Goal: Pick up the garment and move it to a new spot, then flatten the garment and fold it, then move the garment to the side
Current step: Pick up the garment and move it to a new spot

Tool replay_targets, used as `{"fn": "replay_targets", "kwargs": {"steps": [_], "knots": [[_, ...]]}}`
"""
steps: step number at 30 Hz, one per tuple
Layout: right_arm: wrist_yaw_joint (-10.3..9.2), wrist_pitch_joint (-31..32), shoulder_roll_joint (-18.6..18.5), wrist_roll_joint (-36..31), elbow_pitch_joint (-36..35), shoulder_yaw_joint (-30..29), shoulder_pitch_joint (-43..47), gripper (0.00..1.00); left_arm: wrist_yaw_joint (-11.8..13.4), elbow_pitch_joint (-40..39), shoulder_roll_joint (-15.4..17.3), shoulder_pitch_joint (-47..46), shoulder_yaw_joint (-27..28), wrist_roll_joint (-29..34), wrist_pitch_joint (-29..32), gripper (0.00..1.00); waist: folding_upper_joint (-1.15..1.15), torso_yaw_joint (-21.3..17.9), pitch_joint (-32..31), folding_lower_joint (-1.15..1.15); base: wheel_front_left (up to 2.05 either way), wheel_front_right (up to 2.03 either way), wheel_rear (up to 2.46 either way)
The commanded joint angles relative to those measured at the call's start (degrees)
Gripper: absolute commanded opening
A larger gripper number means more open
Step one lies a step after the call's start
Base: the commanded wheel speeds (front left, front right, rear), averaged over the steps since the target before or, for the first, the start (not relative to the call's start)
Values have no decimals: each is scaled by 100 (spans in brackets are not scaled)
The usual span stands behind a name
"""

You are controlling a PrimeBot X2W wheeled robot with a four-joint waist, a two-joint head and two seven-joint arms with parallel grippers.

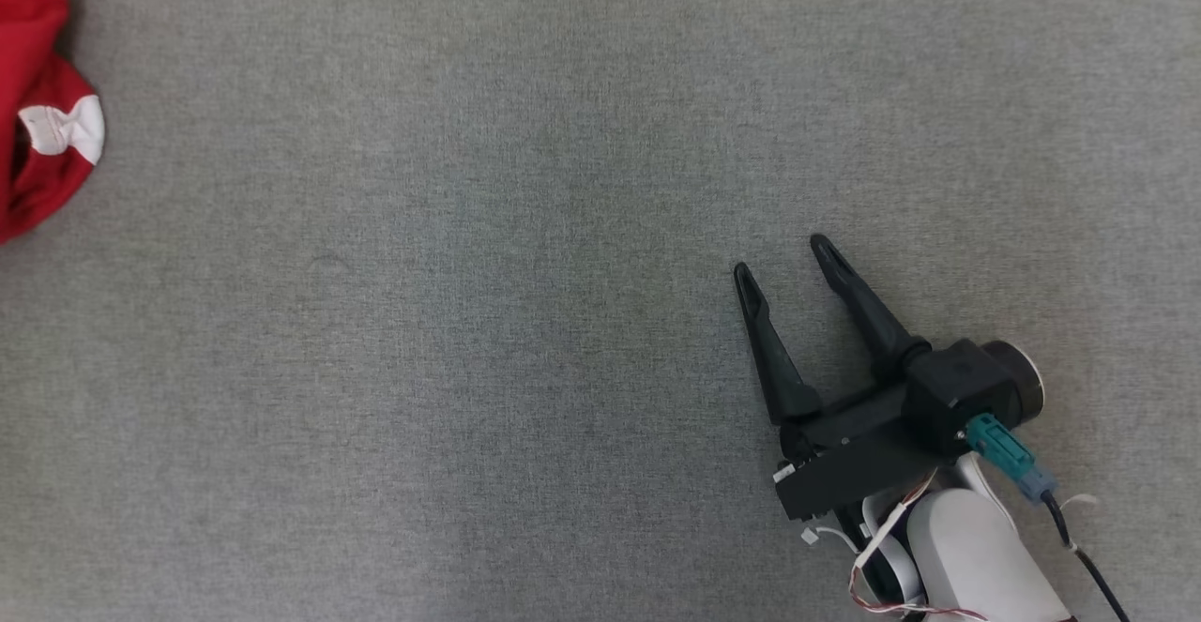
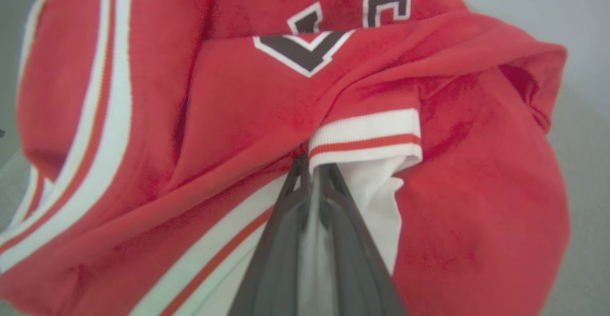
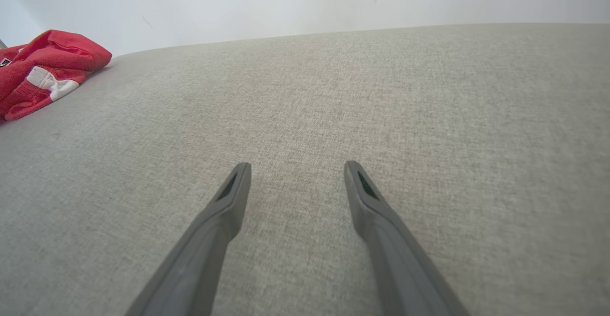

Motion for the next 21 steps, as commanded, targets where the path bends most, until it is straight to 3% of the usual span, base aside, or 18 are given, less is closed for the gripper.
{"fn": "replay_targets", "kwargs": {"steps": [1,14,21], "knots": [[-13,17,-46,42,180,-41,187,100,-20,-4,80,88,-3,38,-39,0,0,17,-207,0,0,0,0],[-13,-324,9,415,738,16,757,100,-239,-849,436,32,-360,321,-16,0,0,-162,-1933,0,0,0,0],[-13,-431,10,689,944,12,1177,100,-352,-1546,173,-240,-836,233,218,0,0,-573,-2798,0,0,0,0]]}}
